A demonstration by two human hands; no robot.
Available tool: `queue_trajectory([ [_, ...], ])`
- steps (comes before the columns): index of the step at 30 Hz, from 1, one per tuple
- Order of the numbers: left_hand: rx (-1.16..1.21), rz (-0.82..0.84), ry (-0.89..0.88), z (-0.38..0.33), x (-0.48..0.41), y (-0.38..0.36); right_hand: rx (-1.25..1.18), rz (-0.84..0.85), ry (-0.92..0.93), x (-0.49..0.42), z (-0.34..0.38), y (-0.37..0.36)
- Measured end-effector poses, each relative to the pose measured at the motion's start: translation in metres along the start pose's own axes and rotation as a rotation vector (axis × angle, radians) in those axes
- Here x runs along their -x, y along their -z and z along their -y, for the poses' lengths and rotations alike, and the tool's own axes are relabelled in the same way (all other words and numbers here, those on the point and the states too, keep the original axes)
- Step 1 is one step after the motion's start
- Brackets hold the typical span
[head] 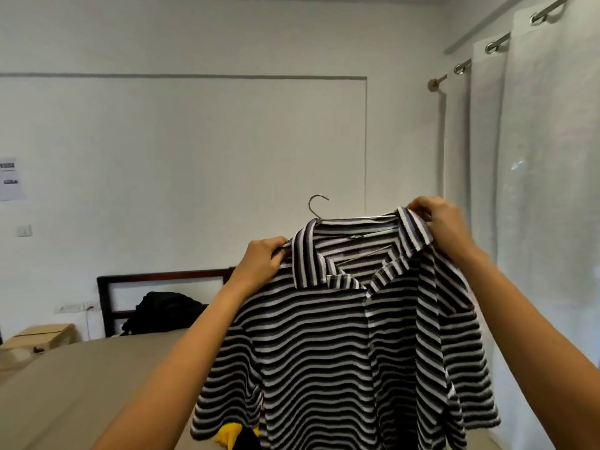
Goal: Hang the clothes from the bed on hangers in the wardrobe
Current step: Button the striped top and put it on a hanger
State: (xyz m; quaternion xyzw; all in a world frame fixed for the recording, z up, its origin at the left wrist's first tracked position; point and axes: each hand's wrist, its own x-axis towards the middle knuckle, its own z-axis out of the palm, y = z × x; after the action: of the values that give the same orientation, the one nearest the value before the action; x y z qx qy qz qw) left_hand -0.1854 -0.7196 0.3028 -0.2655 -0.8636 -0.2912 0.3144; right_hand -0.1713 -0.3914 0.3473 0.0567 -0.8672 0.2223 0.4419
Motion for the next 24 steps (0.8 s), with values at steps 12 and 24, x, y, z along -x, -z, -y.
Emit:
queue_trajectory([
  [12, 0.014, -0.114, -0.070, -0.013, -0.013, -0.005, -0.123, 0.257, 0.300, 0.015, 0.072, -0.045],
  [24, -0.068, -0.091, -0.043, 0.000, -0.015, 0.006, -0.207, -0.094, -0.024, 0.011, 0.059, -0.036],
])
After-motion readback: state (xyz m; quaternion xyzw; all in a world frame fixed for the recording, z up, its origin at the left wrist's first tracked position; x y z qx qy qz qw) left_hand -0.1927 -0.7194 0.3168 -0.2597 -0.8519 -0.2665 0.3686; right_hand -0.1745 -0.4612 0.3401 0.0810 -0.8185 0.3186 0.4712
